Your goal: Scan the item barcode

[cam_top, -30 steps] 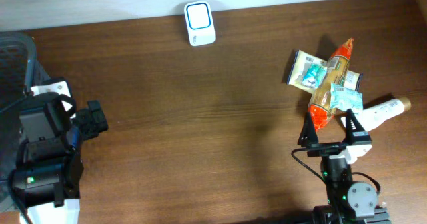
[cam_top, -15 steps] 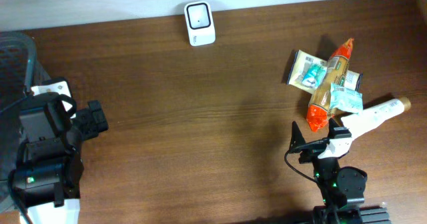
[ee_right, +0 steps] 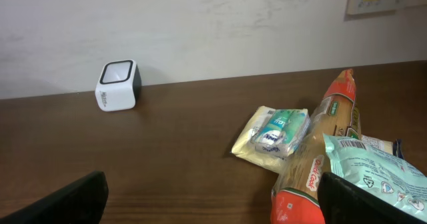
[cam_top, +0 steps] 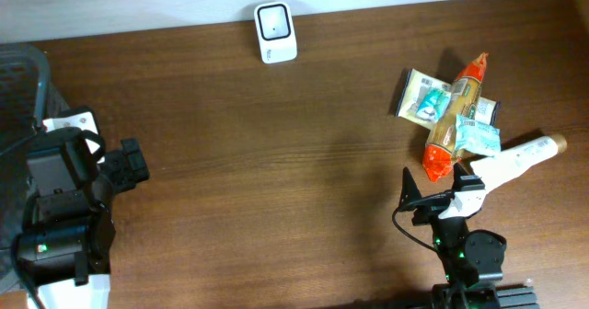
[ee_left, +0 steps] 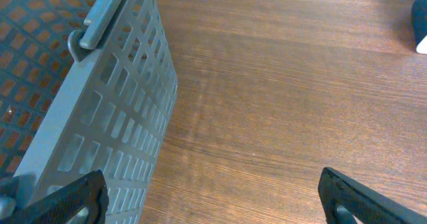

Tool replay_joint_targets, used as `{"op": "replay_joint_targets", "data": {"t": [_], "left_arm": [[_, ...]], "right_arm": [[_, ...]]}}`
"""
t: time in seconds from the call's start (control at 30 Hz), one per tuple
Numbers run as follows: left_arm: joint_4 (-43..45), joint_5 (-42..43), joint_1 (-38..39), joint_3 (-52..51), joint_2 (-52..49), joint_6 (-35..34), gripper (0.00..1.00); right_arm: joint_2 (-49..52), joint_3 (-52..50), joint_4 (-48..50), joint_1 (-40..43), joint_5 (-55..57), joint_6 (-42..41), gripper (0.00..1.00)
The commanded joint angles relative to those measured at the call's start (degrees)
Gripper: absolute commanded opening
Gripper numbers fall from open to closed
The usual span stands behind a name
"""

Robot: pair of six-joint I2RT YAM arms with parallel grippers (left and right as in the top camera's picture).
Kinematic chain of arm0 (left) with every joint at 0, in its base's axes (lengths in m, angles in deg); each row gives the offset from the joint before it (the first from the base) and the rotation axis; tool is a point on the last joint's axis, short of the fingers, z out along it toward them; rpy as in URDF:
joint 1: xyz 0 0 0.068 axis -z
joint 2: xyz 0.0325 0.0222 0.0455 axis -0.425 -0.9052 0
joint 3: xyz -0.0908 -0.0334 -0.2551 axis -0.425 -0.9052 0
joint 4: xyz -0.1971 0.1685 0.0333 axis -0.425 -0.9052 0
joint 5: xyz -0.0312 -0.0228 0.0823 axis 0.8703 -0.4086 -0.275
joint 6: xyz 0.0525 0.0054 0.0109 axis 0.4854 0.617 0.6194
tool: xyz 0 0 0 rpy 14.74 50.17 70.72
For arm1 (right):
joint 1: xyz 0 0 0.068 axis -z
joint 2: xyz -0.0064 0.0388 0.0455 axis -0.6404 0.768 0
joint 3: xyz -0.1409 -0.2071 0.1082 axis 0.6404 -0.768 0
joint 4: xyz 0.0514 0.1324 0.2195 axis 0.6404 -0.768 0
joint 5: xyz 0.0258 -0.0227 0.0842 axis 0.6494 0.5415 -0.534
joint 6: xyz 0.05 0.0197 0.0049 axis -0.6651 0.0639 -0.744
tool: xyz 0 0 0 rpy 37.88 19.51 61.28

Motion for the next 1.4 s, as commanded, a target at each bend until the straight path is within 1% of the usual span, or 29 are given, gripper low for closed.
{"op": "replay_joint_targets", "data": {"t": [0.0, 0.13, 0.2, 0.27, 0.3, 0.4, 0.47, 0.53, 0.6, 0.67, 0.83, 0.87, 0.9, 0.97, 1.0, 1.37], "left_arm": [[0.1, -0.6, -0.3, 0.7, 0.0, -0.5, 0.99], [-0.1, -0.7, -0.2, -1.0, 2.9, -0.5, 0.99], [0.7, -1.7, -0.2, -5.4, 7.3, -0.5, 0.99], [4.2, -1.7, -0.2, -10.2, 11.3, 0.1, 0.99], [7.0, -1.7, -0.2, -13.1, 13.5, 1.2, 0.99], [24.5, -1.2, -0.3, -28.9, 24.2, 4.4, 0.99], [34.0, -0.2, -0.3, -37.3, 30.1, 4.6, 0.99], [45.6, 4.4, -0.3, -47.9, 38.2, 8.8, 0.99], [49.2, 8.0, -0.3, -53.1, 42.9, 13.6, 0.99], [50.6, 7.6, -0.3, -57.9, 48.3, 14.8, 0.99], [50.1, 4.3, -0.3, -64.6, 56.5, 15.2, 0.99], [49.9, 4.3, -0.3, -66.0, 57.8, 15.2, 0.99], [47.8, 4.6, -0.3, -66.6, 58.8, 15.2, 0.99], [44.0, 4.5, -0.3, -66.5, 59.7, 15.2, 0.99], [43.6, 4.5, -0.3, -66.5, 59.6, 15.2, 0.99], [43.6, 5.0, -0.3, -66.5, 59.6, 15.2, 0.99]], "right_arm": [[-0.4, -0.4, -0.1, -0.3, -0.7, -0.2, 0.99], [-0.4, -0.4, -0.1, -0.3, -0.7, -0.2, 0.99], [-0.4, -0.4, -0.1, -0.3, -0.7, -0.2, 0.98], [-0.4, -0.4, -0.1, -0.3, -0.7, -0.2, 0.98], [-0.4, -0.4, -0.1, -0.3, -0.7, -0.2, 0.98], [-0.4, -0.4, -0.1, -0.3, -0.7, -0.2, 0.98], [-0.4, -0.4, -0.1, -0.3, -0.7, -0.2, 0.99], [-0.4, -0.4, -0.1, -0.3, -0.7, -0.2, 0.99], [-0.4, -0.4, -0.1, -0.3, -0.7, -0.2, 0.98], [-0.4, -0.4, -0.1, -0.3, -0.7, -0.2, 0.99], [-0.4, -0.4, -0.1, -0.3, -0.7, -0.2, 0.98], [-0.4, -0.4, -0.1, -0.3, -0.7, -0.2, 0.99], [-0.4, -0.4, -0.1, -0.3, -0.7, -0.2, 0.99], [-0.4, -0.4, -0.1, -0.3, -0.7, -0.2, 0.99], [-0.4, -0.4, -0.1, -0.3, -0.7, -0.2, 0.98], [-0.4, -0.4, -0.1, -0.3, -0.7, -0.2, 0.99]]}}
